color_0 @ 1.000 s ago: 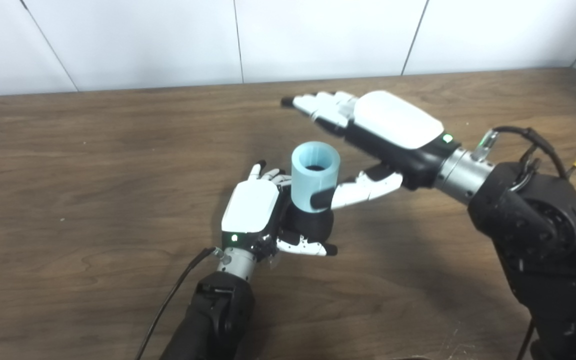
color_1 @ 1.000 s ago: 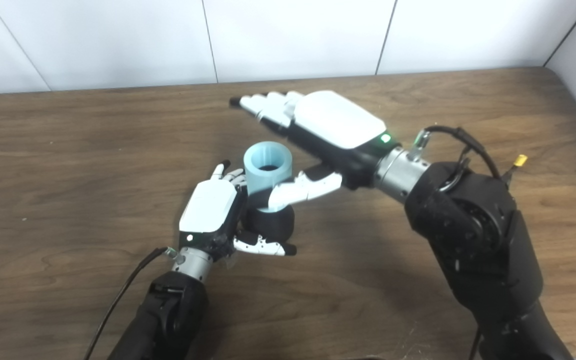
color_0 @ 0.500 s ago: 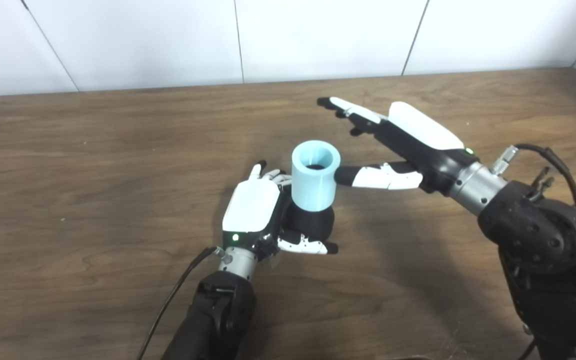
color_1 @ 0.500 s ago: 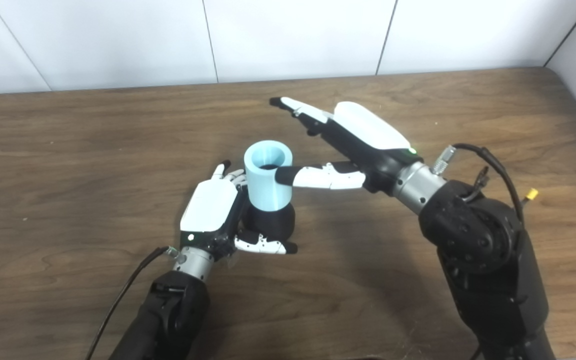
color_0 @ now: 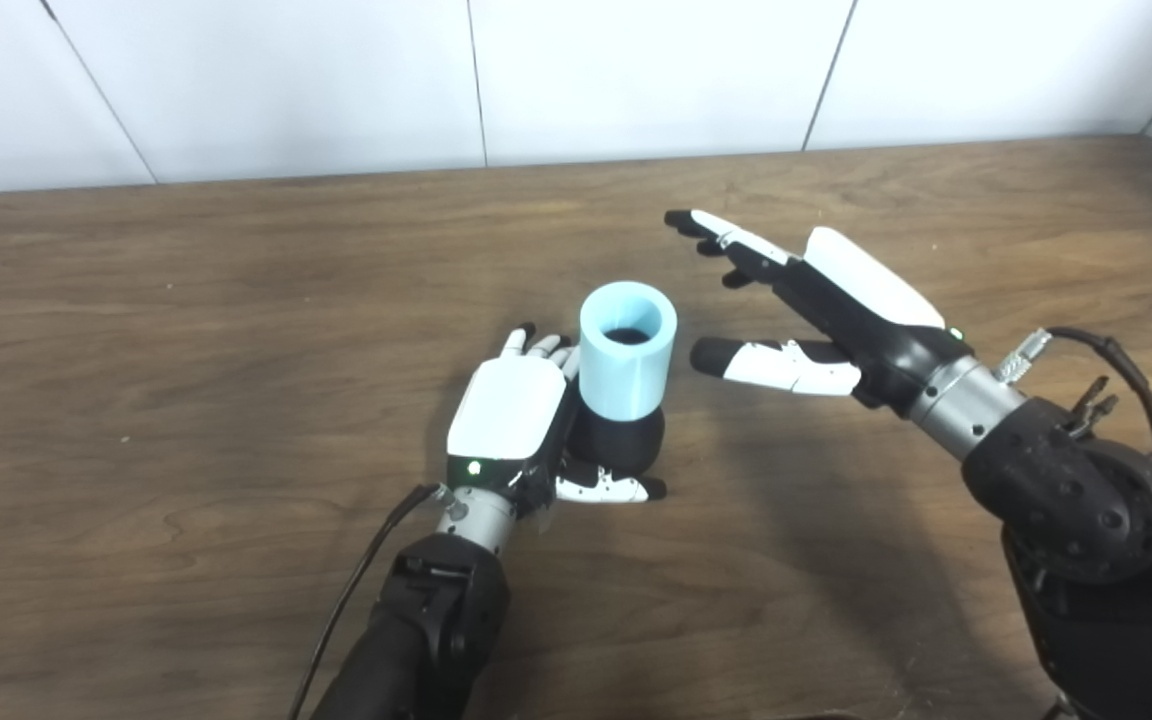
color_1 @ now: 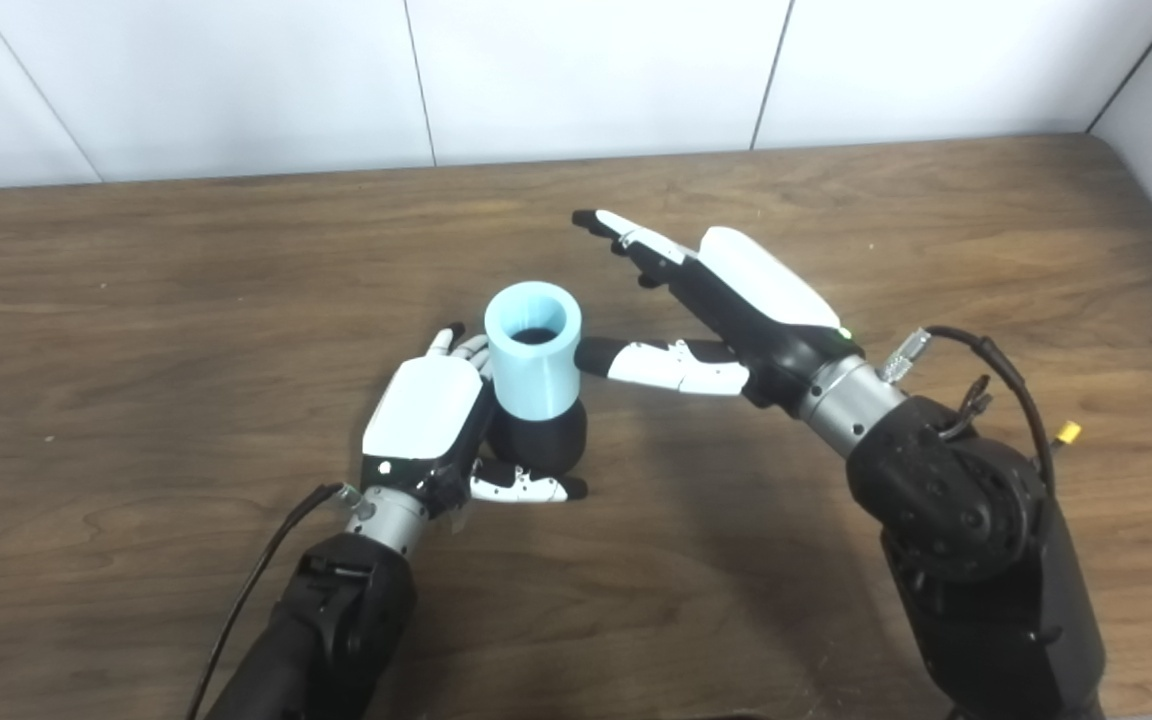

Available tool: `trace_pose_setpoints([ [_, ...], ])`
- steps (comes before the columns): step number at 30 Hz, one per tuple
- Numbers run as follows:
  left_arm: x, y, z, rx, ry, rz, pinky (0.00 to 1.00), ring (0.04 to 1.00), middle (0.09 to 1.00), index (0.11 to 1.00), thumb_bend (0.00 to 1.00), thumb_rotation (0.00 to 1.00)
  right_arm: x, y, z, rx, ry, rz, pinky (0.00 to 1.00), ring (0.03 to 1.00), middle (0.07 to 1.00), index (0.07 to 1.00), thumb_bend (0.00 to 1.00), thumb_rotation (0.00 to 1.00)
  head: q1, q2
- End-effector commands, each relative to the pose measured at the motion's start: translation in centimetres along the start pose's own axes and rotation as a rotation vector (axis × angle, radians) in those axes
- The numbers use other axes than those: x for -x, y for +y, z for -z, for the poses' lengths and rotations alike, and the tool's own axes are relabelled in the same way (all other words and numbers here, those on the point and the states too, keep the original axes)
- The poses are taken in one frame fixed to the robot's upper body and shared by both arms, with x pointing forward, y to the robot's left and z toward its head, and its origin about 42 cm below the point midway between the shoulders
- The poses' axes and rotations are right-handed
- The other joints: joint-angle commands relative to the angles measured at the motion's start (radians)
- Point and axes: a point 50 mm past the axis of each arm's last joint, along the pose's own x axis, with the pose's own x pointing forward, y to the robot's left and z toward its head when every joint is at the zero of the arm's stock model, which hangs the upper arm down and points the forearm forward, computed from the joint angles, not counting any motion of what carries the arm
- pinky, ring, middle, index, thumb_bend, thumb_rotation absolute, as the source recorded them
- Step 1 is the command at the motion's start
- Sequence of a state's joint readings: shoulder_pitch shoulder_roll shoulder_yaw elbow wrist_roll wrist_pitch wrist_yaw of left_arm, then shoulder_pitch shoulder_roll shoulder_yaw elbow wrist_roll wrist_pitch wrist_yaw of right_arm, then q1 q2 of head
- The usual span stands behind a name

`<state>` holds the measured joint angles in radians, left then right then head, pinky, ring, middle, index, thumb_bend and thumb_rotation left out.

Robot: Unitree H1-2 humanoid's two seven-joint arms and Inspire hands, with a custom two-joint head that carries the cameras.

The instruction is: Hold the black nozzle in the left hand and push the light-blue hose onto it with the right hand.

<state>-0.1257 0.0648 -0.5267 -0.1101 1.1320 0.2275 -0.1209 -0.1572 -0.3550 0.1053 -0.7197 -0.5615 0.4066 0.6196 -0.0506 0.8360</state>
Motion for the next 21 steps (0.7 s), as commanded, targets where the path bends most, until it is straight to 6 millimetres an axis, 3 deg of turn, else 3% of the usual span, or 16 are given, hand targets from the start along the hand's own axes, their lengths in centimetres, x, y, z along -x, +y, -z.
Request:
trace_pose_setpoints([
  [1,-0.5,1.3,0.2,-0.003,0.020,-0.026,1.00,0.929,0.939,0.986,1.00,0.29,-0.2,-0.8,-0.5,0.037,-0.030,0.050,0.79,0.898,0.934,0.943,0.68,1.00,0.000,0.003],
  [11,-1.0,6.2,0.4,0.003,-0.020,-0.048,1.00,0.962,0.973,0.999,1.00,0.38,-0.6,-0.8,-0.4,0.038,-0.020,0.041,0.79,0.896,0.932,0.949,0.69,1.00,0.001,-0.001],
  [21,-1.2,11.0,2.5,0.112,-0.020,-0.029,1.00,0.993,0.990,1.000,1.00,0.37,-0.4,-1.2,0.3,0.019,0.017,0.040,0.82,0.923,0.945,0.949,0.66,1.00,0.026,-0.008],
])
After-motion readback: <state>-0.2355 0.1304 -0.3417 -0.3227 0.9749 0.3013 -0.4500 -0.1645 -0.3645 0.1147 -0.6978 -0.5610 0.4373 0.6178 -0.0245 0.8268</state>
